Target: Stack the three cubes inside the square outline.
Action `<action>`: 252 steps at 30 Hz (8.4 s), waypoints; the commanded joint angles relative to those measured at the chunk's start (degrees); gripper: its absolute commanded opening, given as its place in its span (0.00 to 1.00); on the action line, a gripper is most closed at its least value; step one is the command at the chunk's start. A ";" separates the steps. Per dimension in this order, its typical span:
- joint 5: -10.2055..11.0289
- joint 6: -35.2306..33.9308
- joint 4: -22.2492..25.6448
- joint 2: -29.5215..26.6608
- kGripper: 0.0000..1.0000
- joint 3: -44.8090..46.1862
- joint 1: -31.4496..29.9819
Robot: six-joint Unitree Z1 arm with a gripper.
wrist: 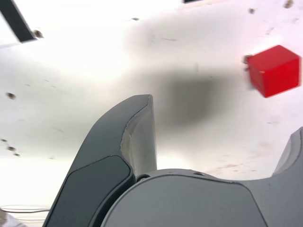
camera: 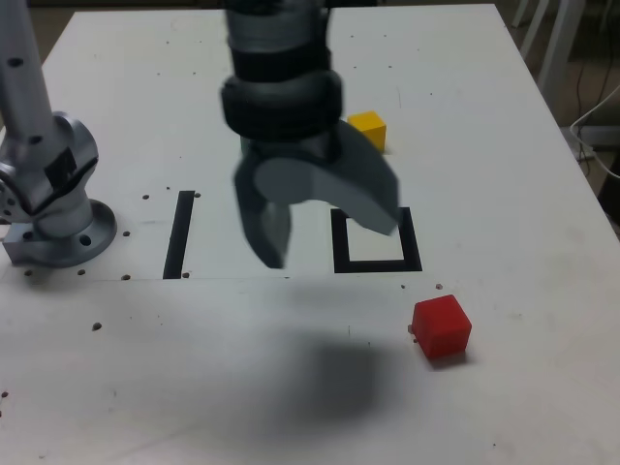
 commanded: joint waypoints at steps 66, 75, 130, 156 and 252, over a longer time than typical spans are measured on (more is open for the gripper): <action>0.05 -14.98 4.59 26.11 0.82 -21.81 3.53; -0.15 -15.55 3.01 26.76 0.80 -21.71 3.53; 4.20 -7.50 -0.24 13.52 0.30 -8.50 10.87; 5.15 7.20 -3.75 12.60 0.29 -0.90 21.38; 7.56 19.80 1.42 18.59 0.96 -11.85 45.82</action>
